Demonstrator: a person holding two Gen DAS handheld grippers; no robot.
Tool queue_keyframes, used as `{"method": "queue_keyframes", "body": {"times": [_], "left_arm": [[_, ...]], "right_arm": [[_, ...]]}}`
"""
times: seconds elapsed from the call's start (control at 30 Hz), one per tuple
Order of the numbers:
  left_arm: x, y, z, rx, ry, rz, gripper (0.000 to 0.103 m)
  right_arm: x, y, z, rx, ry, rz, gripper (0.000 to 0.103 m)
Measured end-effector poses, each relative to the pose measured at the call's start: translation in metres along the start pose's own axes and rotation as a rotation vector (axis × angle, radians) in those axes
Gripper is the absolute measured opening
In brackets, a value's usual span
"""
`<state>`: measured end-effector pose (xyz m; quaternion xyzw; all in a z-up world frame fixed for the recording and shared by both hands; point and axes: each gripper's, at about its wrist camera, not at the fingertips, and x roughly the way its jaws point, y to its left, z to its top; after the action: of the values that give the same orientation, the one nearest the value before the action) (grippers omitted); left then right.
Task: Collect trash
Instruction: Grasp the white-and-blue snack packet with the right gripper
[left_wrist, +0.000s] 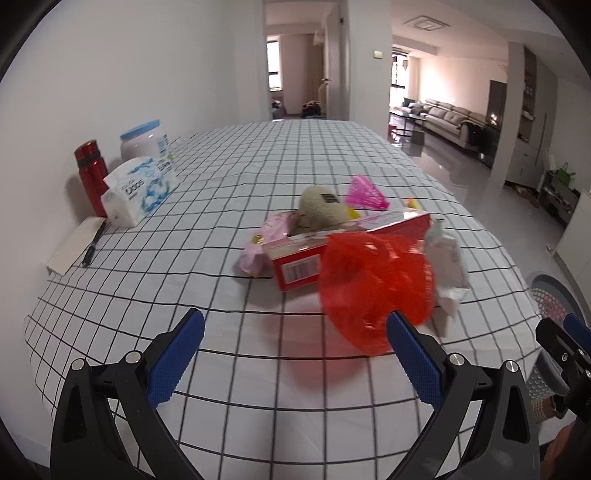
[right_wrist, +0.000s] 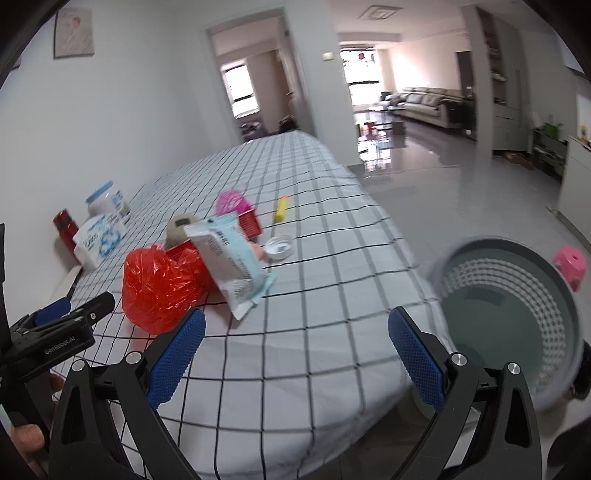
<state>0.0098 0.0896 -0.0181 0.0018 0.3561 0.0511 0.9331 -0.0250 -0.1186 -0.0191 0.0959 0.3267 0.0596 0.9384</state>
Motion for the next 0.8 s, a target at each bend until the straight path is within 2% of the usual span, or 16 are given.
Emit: {"method": "queue_keyframes", "body": {"times": [0.23, 0.47, 0.73, 0.77, 0.8], "left_arm": [[0.015, 0.023, 0.003, -0.076, 0.023, 0.03, 0.097], [0.023, 0.023, 0.004, -0.053, 0.031, 0.03, 0.097], [0.027, 0.019, 0.004, -0.033, 0.033, 0.023, 0.097], [0.027, 0.019, 0.004, -0.032, 0.034, 0.017, 0.097], [0.027, 0.019, 0.005, -0.031, 0.033, 0.012, 0.097]], "right_arm": [[0.044, 0.012, 0.022, -0.034, 0.05, 0.069, 0.095], [0.085, 0.026, 0.035, -0.097, 0.096, 0.061, 0.095], [0.111, 0.042, 0.044, -0.189, 0.121, 0.068, 0.094], [0.113, 0.043, 0.045, -0.199, 0.123, 0.067, 0.092], [0.115, 0.044, 0.046, -0.205, 0.131, 0.072, 0.083]]}}
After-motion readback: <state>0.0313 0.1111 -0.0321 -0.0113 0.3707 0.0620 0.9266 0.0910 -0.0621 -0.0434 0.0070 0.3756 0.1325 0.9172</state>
